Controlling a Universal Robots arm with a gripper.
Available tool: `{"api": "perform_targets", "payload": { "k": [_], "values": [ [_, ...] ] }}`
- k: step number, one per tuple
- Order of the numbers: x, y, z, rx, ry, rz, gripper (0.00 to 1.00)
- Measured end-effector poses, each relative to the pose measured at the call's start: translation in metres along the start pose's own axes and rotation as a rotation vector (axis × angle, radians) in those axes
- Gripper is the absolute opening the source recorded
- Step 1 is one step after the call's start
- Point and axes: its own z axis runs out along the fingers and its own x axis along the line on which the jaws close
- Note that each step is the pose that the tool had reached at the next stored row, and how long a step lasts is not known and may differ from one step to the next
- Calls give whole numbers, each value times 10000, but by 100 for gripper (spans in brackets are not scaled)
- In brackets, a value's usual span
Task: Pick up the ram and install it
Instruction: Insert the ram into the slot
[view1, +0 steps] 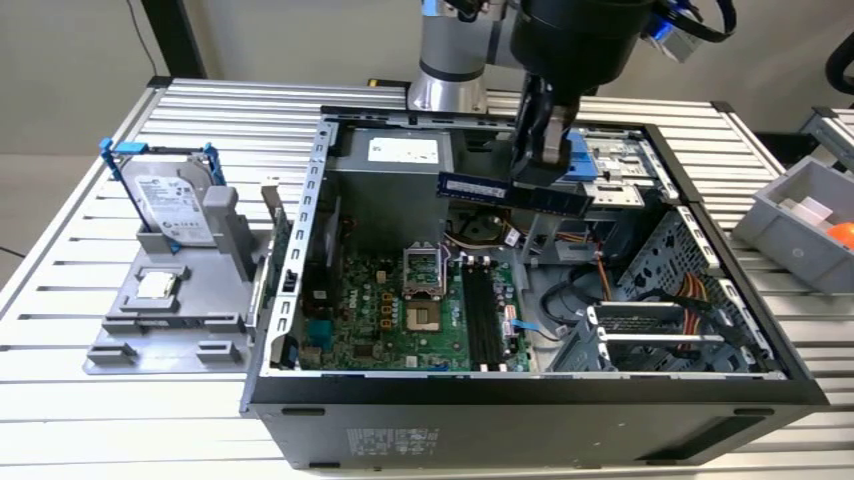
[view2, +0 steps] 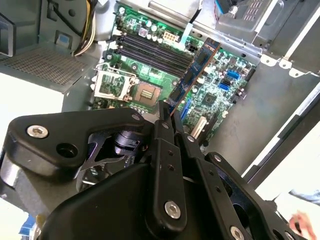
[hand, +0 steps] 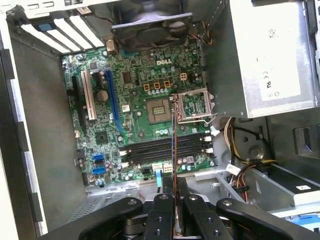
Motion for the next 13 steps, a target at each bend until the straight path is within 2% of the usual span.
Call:
{"api": "perform_targets", "payload": {
  "k": [13],
  "values": [
    [4, -1, 0, -19, -16, 886, 0]
  ]
}}
